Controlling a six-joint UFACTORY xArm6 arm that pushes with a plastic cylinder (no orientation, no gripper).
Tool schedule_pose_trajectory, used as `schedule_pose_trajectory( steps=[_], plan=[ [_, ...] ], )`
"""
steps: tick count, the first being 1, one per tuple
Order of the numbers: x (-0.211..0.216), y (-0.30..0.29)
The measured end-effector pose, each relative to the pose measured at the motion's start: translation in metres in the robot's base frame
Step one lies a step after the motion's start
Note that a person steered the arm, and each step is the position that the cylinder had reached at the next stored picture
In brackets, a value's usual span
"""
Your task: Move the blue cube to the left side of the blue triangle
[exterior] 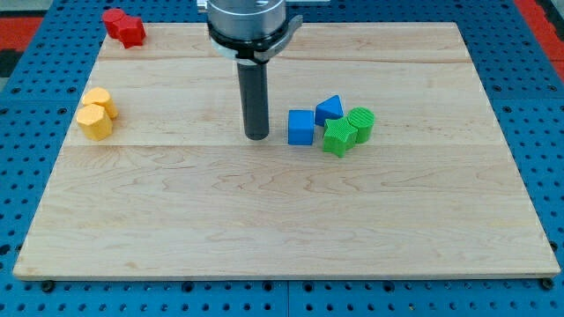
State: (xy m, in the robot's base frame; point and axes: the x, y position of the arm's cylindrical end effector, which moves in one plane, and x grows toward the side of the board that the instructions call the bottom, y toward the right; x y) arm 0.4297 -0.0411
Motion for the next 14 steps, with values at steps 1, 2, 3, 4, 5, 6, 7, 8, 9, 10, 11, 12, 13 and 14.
schedule_pose_trajectory(
  steps=[1,2,3,4,5,6,7,8,9,10,11,12,13,14],
  plan=[
    [0.021,-0.001],
    [0.022,0.010],
    [0.021,0.029],
    [0.015,0.046],
    [0.007,0.051],
    [0.003,0.051],
    [0.003,0.051],
    [-0.003,0.046],
    [-0.006,0.044],
    [-0.003,0.044],
    [0.000,0.046],
    [0.000,0.047],
    [0.000,0.048],
    [0.000,0.057]
  ],
)
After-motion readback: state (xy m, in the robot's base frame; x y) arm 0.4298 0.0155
